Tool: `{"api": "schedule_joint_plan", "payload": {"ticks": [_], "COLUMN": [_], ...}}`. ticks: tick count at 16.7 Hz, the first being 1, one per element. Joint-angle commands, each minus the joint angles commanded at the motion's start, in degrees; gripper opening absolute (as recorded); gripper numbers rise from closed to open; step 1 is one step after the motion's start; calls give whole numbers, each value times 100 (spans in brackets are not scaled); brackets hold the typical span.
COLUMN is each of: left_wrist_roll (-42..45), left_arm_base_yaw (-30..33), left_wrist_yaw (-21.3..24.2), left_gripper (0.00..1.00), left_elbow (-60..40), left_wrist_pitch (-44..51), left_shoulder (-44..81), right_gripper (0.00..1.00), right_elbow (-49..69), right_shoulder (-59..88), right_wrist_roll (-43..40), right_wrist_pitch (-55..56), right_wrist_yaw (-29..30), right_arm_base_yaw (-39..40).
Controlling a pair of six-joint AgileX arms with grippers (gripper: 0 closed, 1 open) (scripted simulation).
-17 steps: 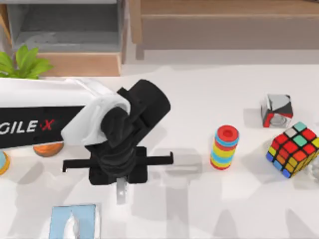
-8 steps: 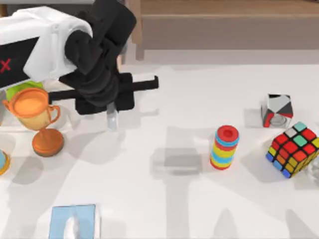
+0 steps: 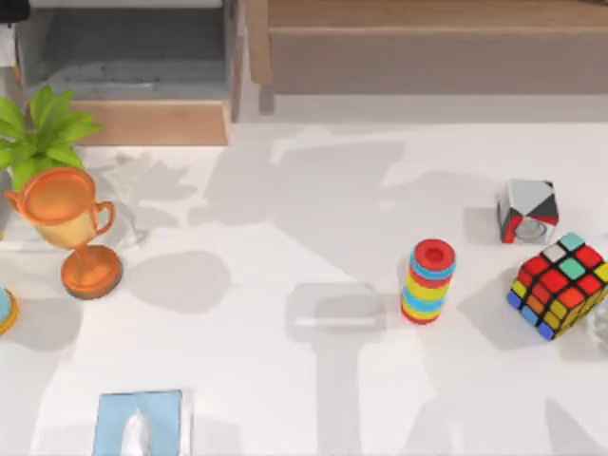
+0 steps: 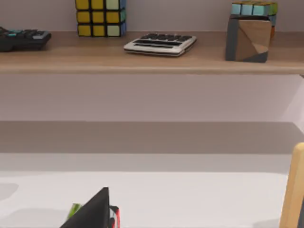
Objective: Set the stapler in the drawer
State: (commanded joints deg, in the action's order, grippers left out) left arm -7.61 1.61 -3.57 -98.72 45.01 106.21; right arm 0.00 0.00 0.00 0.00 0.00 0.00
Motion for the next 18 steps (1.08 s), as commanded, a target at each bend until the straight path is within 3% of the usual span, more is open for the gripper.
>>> {"api": "schedule_joint_plan", "payload": {"ticks": [4, 8, 12, 18], "left_wrist_roll": [1255, 2256, 2809, 2864], "left_arm_base_yaw": [-1254, -1997, -2189, -2168], "left_wrist_yaw": [251, 529, 709, 708], "left_gripper": [0, 0, 0, 0], "left_elbow": [-866, -1309, -1332, -1305], "left_wrist_pitch": [282, 621, 1028, 1090], "left_shoulder": [944, 2063, 2694, 2730], "right_gripper": [100, 100, 100, 100], "right_elbow": [0, 0, 0, 0], "right_shoulder": [0, 0, 0, 0], "right_wrist_roll": [0, 0, 0, 0], "right_wrist_pitch": [0, 0, 0, 0], "right_wrist_yaw": [0, 0, 0, 0], "right_arm_base_yaw": [0, 0, 0, 0]}}
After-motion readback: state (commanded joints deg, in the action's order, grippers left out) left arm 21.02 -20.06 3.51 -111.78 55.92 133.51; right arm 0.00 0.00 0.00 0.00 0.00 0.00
